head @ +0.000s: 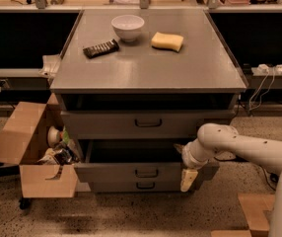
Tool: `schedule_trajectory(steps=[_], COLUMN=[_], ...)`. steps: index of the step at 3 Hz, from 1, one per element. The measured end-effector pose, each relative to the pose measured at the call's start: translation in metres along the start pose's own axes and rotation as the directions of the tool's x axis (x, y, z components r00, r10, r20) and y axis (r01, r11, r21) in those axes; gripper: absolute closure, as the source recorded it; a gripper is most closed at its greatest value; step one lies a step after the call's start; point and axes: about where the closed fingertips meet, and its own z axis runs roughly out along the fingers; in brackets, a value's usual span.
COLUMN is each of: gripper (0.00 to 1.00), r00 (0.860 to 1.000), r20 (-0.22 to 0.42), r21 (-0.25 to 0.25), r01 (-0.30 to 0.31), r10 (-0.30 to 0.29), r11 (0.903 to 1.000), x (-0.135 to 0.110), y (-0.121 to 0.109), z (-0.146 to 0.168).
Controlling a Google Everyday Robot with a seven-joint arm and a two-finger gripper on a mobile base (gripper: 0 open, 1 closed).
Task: Open middle drawer
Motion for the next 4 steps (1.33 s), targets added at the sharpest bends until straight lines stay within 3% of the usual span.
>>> schedule_trajectory(steps=[2,3,4], gripper=[0.00,0.11,0.26], r00=[1.000,0.998,0.997], r20=[0.024,0.068,0.077], r21=[-0.104,-0.159,-0.169], r01=[-0.002,0.010,0.014], r10=[0.004,0.001,-0.001], r11=[0.9946,0.9872,0.9855], x=[0.013,0.019,0.020], y=[0.016,0.022,0.022], z=[0.031,0.044,0.043])
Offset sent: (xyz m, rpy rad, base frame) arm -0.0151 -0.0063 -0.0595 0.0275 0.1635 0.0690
